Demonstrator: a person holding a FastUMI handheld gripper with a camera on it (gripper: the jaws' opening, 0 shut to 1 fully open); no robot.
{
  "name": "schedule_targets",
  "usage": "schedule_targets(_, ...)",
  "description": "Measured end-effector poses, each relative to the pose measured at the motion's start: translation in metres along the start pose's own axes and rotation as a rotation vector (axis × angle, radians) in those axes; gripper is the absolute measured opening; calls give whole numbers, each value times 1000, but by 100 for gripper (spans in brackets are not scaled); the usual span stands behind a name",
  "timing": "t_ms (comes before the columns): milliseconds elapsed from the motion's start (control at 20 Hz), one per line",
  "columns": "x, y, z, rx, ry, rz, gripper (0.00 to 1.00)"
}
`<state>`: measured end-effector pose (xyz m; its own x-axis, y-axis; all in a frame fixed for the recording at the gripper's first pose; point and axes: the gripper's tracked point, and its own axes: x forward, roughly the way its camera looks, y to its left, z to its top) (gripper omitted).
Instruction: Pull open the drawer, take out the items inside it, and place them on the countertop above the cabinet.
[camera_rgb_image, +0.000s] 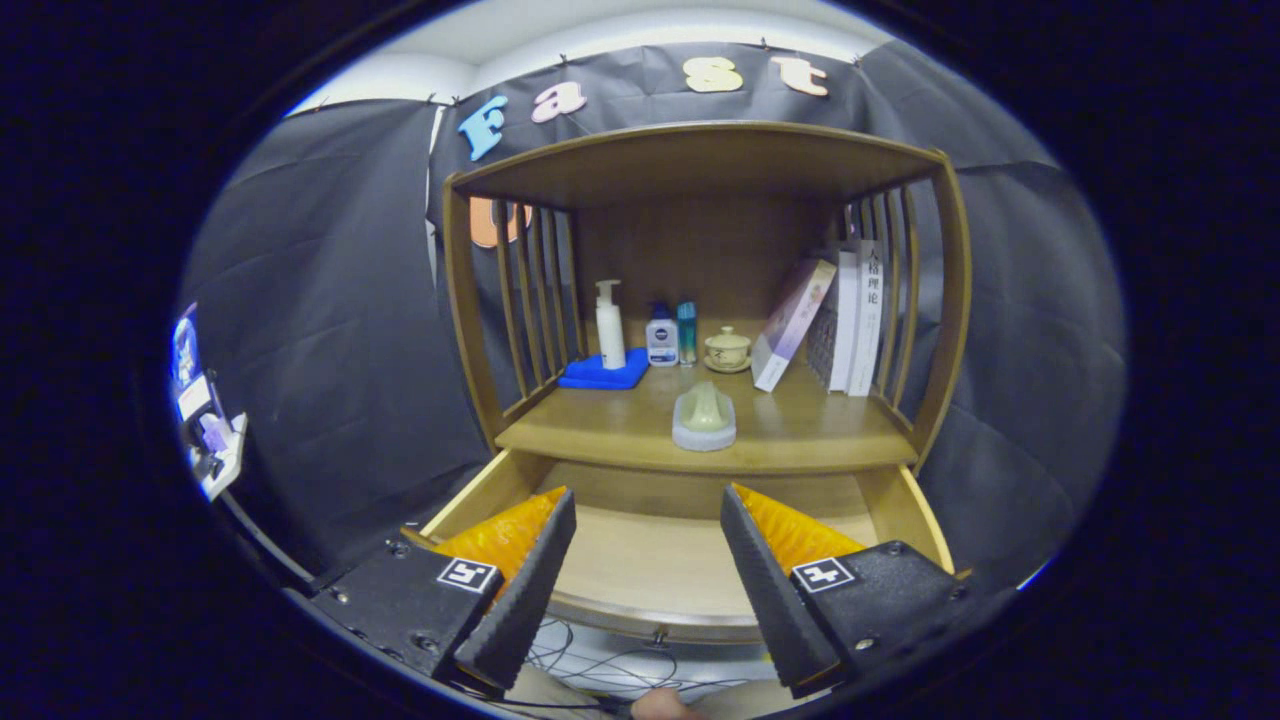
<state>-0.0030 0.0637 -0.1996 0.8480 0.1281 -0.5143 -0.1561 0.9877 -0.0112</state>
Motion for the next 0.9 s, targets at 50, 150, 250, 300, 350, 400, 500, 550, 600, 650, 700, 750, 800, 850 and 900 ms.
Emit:
schedule_targets(50, -1, 1, -10, -9, -9, 2, 92)
schedule_targets(150, -2, -2, -33, -30, -6, -1, 93)
schedule_targets(250, -3, 2, -54, -35, -8, 7, 93)
schedule_targets(300, -3, 1, -63, -42, -11, 4, 93)
schedule_targets(350, -5, -1, -72, -50, -18, -5, 93)
schedule_targets(400, -5, 0, -80, -56, -23, -10, 93)
schedule_targets(500, -7, 0, -94, -49, -36, -23, 93)
schedule_targets(550, -7, 0, -103, -47, -37, -28, 93)
schedule_targets(600, -6, -1, -108, -46, -43, -33, 93)
schedule_targets(650, -4, -2, -117, -44, -34, -38, 93)
schedule_targets(700, -2, -3, -127, -36, -23, -39, 93)
schedule_targets(750, 0, -6, -133, -27, -13, -41, 93)
schedule_targets(800, 3, -8, -140, -16, -2, -49, 93)
schedule_targets(850, 6, -12, -144, -4, 0, -60, 93)
schedule_targets(900, 11, -15, -149, 5, 4, -79, 93)
